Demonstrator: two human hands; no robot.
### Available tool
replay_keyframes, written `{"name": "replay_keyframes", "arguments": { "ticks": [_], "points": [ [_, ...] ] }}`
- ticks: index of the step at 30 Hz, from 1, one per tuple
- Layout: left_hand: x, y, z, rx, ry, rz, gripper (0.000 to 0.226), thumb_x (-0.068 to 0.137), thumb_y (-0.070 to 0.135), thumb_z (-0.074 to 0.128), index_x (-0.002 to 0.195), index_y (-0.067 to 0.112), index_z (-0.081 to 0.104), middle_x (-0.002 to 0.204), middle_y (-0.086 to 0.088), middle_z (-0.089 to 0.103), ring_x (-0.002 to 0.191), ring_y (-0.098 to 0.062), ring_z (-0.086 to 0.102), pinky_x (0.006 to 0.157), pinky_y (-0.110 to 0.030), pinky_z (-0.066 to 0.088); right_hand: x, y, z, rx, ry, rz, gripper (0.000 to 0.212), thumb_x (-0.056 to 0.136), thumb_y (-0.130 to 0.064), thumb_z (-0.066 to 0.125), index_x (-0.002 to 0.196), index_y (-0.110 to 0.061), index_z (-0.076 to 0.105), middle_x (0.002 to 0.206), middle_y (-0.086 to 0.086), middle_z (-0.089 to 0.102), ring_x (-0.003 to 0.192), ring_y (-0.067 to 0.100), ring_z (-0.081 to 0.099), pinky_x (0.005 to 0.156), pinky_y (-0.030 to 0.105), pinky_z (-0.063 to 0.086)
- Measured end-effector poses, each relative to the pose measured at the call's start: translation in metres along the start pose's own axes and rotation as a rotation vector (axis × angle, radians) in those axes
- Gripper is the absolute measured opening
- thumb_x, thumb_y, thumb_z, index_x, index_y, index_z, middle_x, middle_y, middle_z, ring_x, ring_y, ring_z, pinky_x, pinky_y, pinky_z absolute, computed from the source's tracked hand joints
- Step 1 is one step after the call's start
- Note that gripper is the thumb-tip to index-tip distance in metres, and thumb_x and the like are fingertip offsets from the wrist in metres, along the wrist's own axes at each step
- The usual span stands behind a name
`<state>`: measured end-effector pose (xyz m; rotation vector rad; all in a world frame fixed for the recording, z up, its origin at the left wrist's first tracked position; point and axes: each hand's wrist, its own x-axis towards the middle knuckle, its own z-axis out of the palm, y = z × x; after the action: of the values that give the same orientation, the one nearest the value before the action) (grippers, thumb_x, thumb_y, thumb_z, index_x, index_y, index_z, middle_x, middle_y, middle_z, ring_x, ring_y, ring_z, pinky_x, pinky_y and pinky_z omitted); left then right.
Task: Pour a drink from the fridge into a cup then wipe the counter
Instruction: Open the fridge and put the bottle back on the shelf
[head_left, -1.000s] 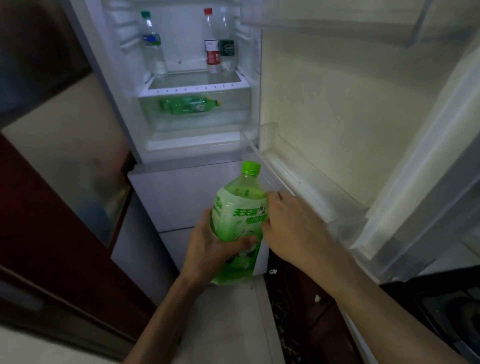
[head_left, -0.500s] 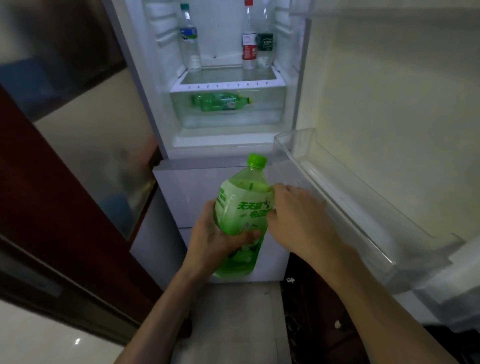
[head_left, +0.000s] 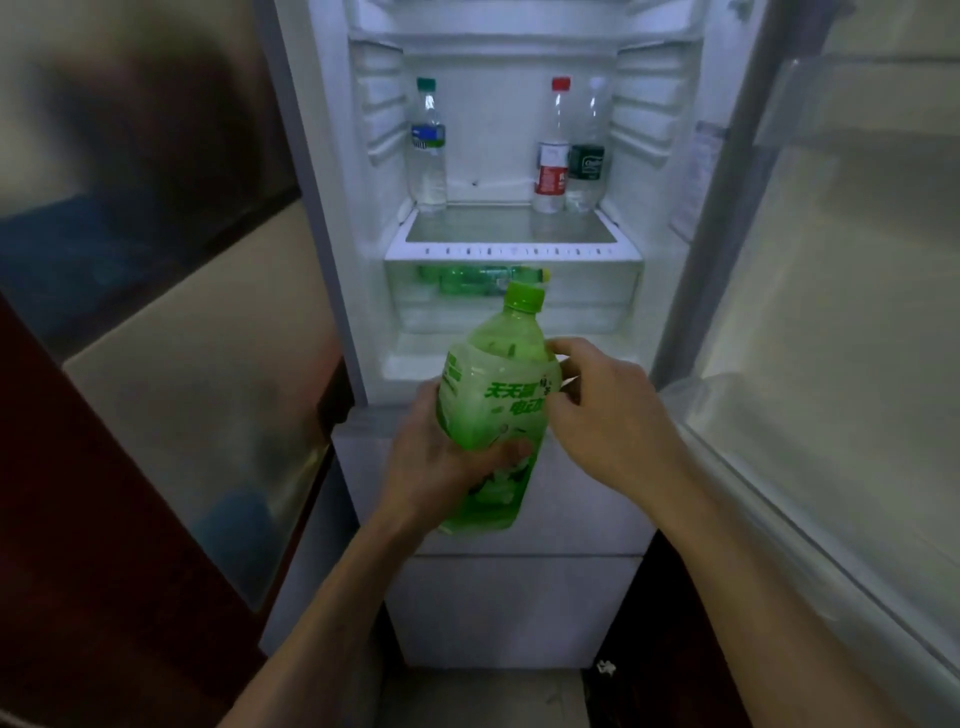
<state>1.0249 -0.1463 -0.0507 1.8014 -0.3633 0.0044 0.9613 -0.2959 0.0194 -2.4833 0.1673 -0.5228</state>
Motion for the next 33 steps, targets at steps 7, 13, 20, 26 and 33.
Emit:
{"name": "replay_keyframes", "arguments": {
  "ticks": [7,13,20,26,33],
  "points": [
    [0.092,0.021,-0.022,-0.033,-0.002,0.064,0.066,0.056,0.029,0.093,0.109,0.029,0.054,0.098,0.012,0.070,0.087,0.000,0.067,0.071,-0.029,0.057,0.091,-0.019,-0.003,0.035,0.081,-0.028,0.037,0.091,-0.016,0.055,0.126,-0.022,0.061,0.102,-0.004,0.071,0.080,0.009,0.066,0.077,0.026,0.052],
    [0.153,0.035,-0.014,-0.055,0.007,0.088,0.073,0.050,0.034,0.093,0.113,0.026,0.058,0.100,0.009,0.072,0.087,-0.003,0.069,0.070,-0.028,0.060,0.150,-0.013,-0.010,0.101,0.139,-0.033,0.035,0.088,-0.013,0.055,0.121,-0.021,0.065,0.096,-0.005,0.070,0.079,0.002,0.064,0.075,0.022,0.054],
    [0.214,0.059,0.013,-0.070,0.032,0.178,0.068,0.057,0.020,0.092,0.108,0.034,0.050,0.103,0.010,0.067,0.093,-0.004,0.065,0.070,-0.026,0.057,0.213,0.006,-0.037,0.175,0.211,-0.063,0.034,0.088,-0.006,0.051,0.115,-0.016,0.069,0.082,-0.001,0.071,0.066,0.013,0.067,0.054,0.015,0.050],
    [0.260,0.085,0.031,-0.121,0.015,0.325,0.078,0.055,0.006,0.091,0.116,0.022,0.045,0.113,0.001,0.063,0.101,-0.010,0.065,0.073,-0.027,0.058,0.253,0.022,-0.059,0.326,0.302,-0.136,0.032,0.089,-0.007,0.050,0.110,-0.019,0.071,0.088,-0.004,0.073,0.068,0.020,0.069,0.068,0.039,0.060],
    [0.302,0.125,0.035,-0.088,0.044,0.596,0.086,0.055,0.028,0.087,0.124,0.016,0.038,0.119,0.001,0.058,0.109,-0.014,0.062,0.081,-0.047,0.058,0.274,0.024,-0.079,0.499,0.426,-0.222,0.036,0.092,-0.003,0.049,0.118,-0.020,0.067,0.100,-0.009,0.072,0.088,0.004,0.069,0.080,0.031,0.059]
  ]
}}
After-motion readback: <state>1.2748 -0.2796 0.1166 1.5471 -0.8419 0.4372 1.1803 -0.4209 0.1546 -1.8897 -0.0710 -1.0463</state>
